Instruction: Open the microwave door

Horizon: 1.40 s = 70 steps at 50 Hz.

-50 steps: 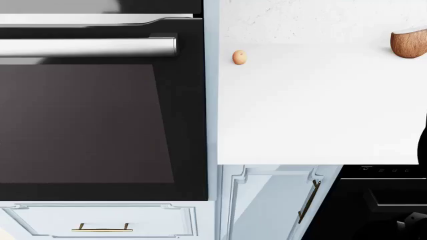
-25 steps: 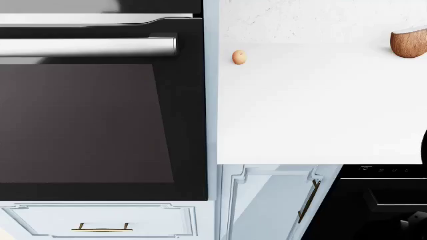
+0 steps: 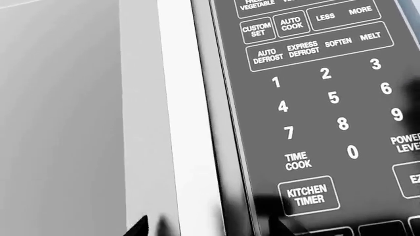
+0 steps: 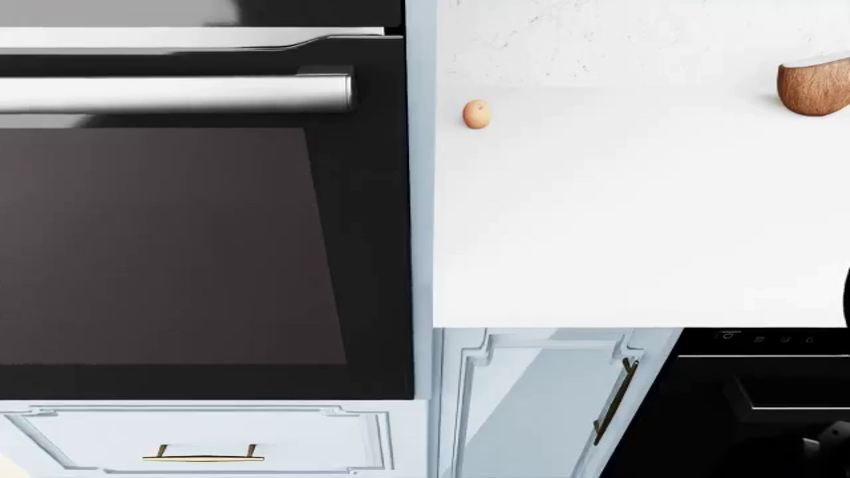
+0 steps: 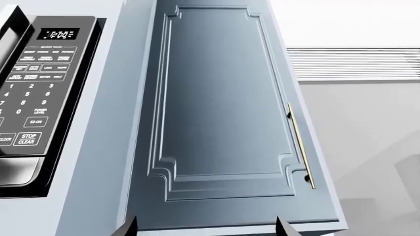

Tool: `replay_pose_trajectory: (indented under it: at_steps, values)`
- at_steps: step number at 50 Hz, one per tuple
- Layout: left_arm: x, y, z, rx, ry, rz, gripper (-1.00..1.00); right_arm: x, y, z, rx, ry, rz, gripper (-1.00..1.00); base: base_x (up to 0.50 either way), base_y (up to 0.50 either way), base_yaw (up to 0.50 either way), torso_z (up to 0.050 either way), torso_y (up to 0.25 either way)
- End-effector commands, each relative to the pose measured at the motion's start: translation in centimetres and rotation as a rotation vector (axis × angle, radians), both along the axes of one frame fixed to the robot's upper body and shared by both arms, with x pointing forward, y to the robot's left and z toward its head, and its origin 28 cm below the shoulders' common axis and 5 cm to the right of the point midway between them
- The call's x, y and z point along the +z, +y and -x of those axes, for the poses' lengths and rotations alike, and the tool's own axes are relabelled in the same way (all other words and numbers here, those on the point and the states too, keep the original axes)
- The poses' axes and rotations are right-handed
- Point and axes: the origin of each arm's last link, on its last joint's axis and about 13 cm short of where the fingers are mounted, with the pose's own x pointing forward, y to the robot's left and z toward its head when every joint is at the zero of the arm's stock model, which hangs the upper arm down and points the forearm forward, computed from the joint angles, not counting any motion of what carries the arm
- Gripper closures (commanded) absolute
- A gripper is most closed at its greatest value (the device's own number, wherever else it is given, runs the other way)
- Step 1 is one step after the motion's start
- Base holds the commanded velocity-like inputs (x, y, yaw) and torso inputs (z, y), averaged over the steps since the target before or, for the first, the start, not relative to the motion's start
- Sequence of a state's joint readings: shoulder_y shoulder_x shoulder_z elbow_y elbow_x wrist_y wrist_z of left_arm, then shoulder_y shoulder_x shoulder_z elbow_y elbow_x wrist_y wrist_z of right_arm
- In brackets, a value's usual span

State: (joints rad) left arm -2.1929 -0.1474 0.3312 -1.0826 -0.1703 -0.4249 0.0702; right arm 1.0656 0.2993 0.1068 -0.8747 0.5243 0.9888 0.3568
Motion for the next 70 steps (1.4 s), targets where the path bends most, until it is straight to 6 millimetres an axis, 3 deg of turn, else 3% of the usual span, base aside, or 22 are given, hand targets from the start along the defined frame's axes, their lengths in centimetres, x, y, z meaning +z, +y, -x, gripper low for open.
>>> replay_pose_trajectory:
  at_steps: [1, 19, 36, 70]
  values:
    - [-0.8, 0.2, -0.7, 0.026, 0.029, -0.002, 1.0, -0.1, -0.1, 0.1, -0.002, 0.0, -0.002, -1.0, 0.0, 0.0, 0.0, 0.0, 0.0]
    - [0.1, 0.0, 0.5, 0.013, -0.015, 0.025, 1.0, 0.1, -0.1, 0.1, -0.002, -0.005, -0.006, -1.0, 0.0, 0.0, 0.0, 0.0, 0.0]
    - [1.1, -0.2, 3.9, -0.031, -0.077, 0.032, 1.0, 0.2, -0.2, 0.2, -0.002, -0.011, -0.011, -1.0, 0.0, 0.0, 0.0, 0.0, 0.0]
    - [2.1, -0.5, 13.9, -0.183, -0.194, 0.03, 1.0, 0.6, -0.2, 0.4, -0.003, -0.022, -0.009, -1.0, 0.0, 0.0, 0.0, 0.001, 0.004]
